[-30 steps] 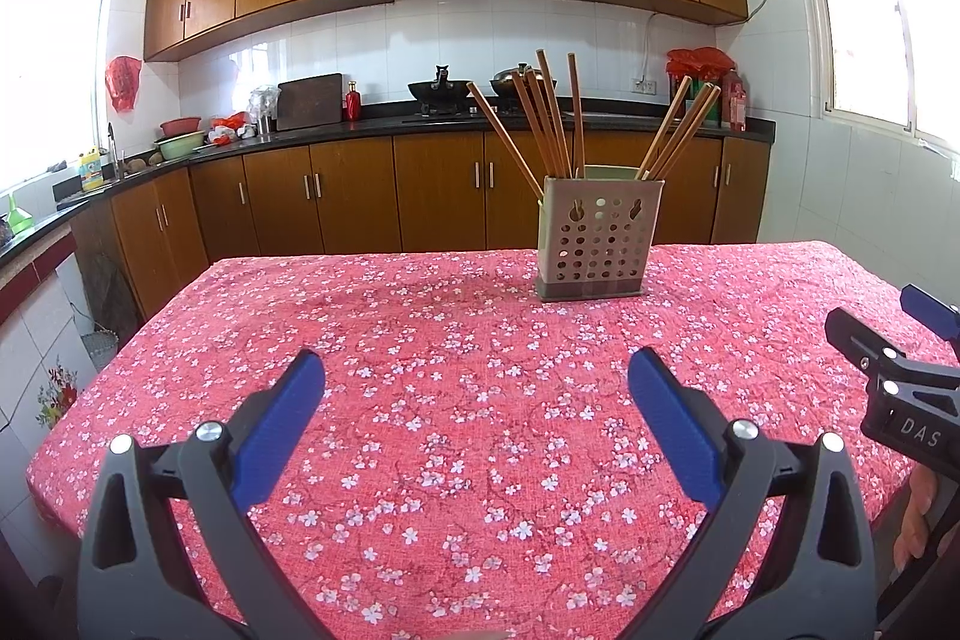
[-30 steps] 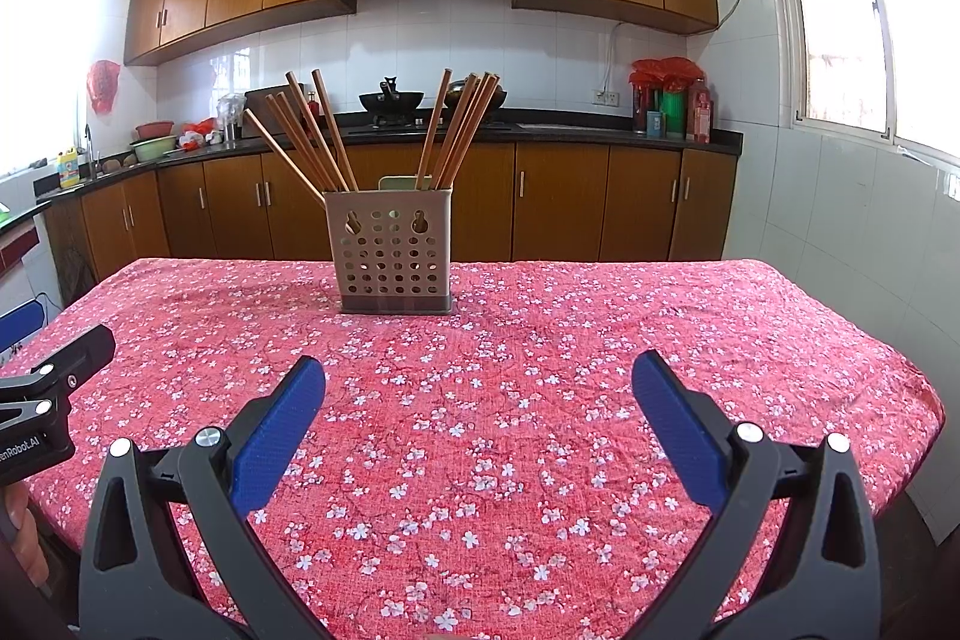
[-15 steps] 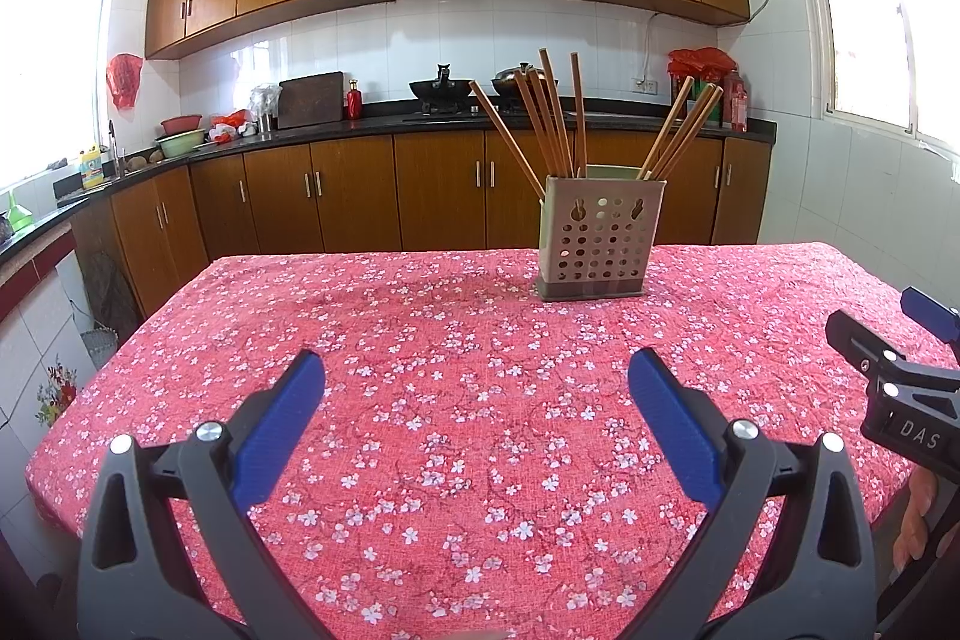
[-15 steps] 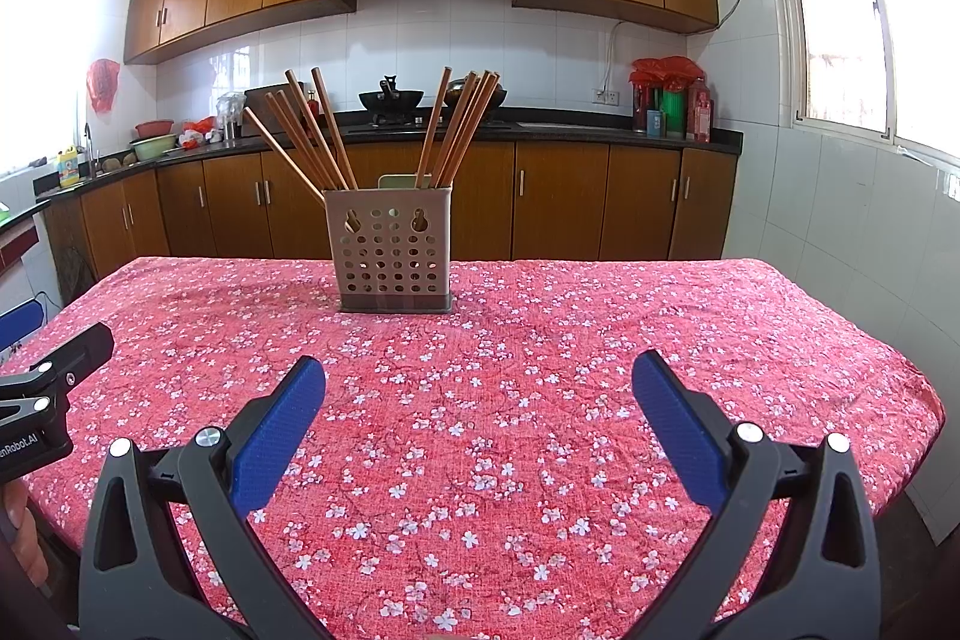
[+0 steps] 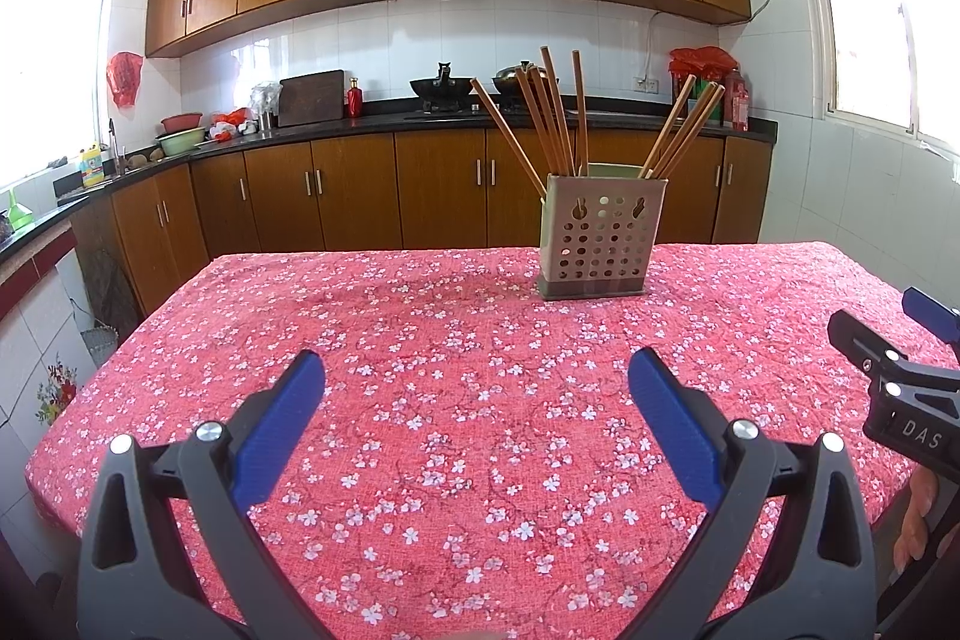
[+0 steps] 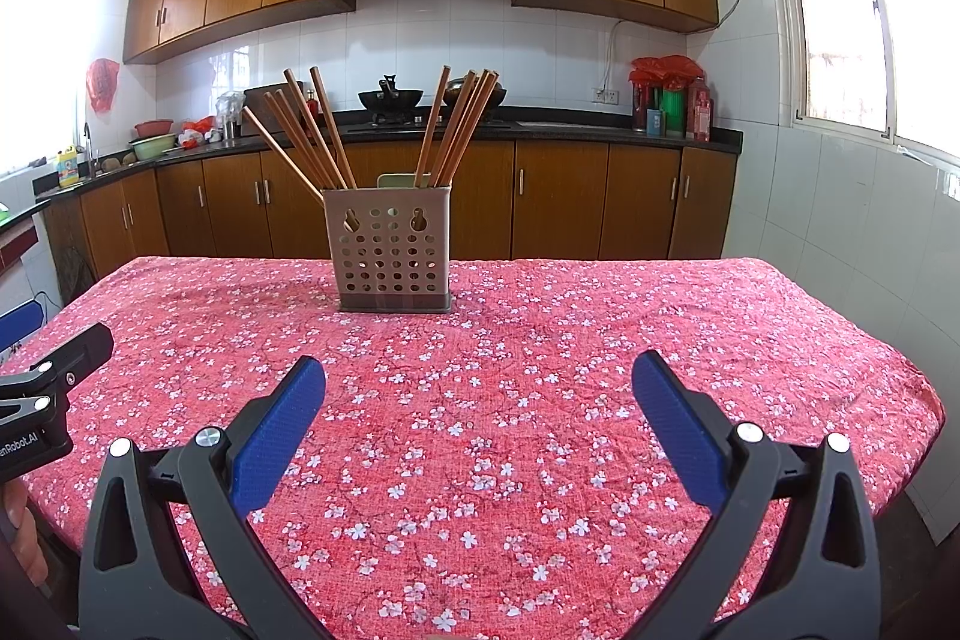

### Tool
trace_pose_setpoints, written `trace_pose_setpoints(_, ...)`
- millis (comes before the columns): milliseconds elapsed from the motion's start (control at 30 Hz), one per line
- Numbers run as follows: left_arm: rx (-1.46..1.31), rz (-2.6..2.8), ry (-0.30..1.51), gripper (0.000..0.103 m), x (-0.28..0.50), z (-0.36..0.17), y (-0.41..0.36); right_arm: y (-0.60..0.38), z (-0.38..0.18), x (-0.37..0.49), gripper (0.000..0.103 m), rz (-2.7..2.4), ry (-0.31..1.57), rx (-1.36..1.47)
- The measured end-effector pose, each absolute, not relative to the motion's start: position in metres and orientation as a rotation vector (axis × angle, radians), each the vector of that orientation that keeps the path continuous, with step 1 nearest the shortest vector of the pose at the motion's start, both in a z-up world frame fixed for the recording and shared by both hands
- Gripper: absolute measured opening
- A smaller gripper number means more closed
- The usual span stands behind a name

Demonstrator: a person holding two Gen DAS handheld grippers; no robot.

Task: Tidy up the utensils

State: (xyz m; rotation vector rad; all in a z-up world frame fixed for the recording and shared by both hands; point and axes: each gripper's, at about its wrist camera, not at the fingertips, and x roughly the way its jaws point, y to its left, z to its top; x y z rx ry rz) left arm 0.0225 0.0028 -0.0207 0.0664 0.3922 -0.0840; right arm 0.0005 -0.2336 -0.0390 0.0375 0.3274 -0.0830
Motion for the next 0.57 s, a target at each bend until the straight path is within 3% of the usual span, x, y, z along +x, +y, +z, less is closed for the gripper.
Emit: trace_pose_setpoints(567, 0.064, -0.082, 0.396, 0.099, 0.0257, -0.0230, 0.0047, -0.2347, -0.0417, 0.0018, 0.101, -0.085, 0.331, 0.040)
